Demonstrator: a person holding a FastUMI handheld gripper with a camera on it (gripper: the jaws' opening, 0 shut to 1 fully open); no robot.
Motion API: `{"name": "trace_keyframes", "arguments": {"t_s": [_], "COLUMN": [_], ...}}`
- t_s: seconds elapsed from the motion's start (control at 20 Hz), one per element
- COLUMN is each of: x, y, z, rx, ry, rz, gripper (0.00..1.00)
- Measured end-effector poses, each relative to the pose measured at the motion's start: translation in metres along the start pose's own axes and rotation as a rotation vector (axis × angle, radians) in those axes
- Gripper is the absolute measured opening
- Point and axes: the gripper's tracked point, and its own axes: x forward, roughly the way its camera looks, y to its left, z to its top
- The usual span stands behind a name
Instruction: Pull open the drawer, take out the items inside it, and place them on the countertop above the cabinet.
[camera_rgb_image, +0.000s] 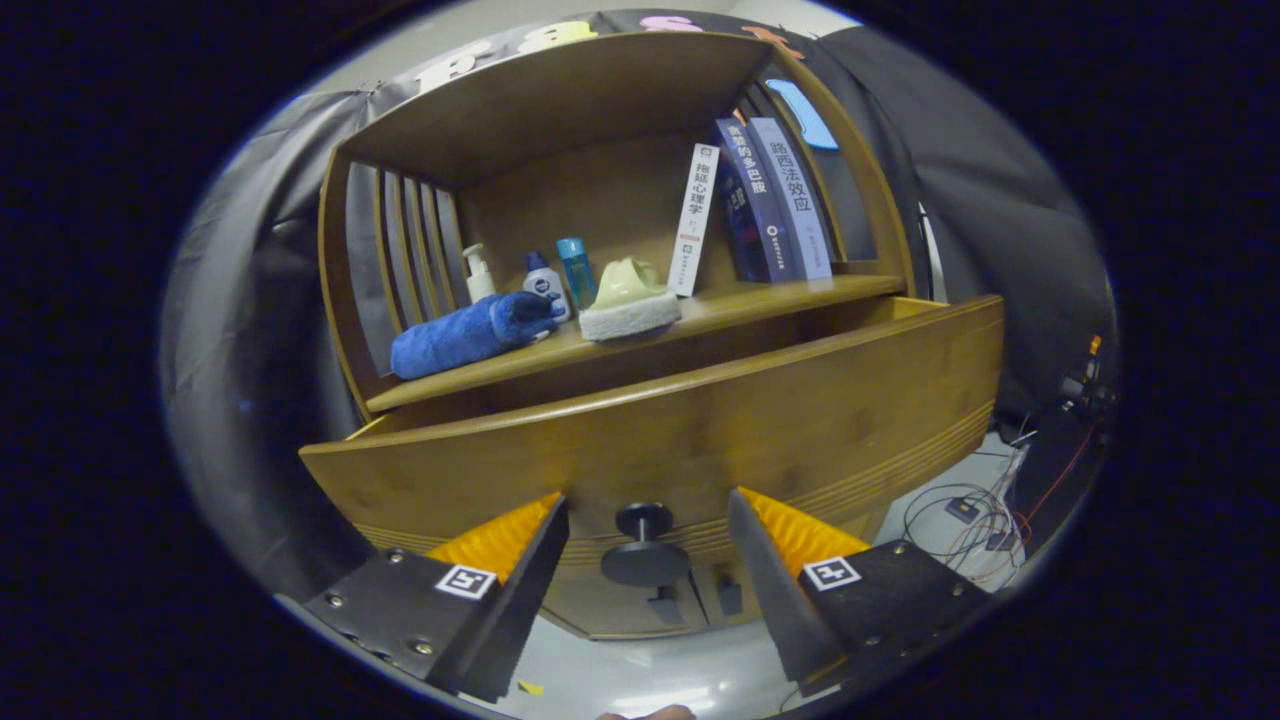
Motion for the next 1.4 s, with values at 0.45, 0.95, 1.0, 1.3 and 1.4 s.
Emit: {"name": "trace_keyframes", "arguments": {"t_s": [0.45,0.95,1.0,1.3,1.4], "x": [0.054,0.071,0.065,0.001,-0.024], "y": [0.005,0.015,0.016,0.017,0.016], "z": [0.014,0.021,0.027,0.087,0.115], "rx": [0.003,0.022,0.015,-0.024,-0.048], "ry": [0.004,0.012,-0.003,-0.107,-0.165], "rz": [0.006,0.035,0.038,0.023,0.01], "gripper": [0.96,0.96,0.96,0.96,0.97]}}
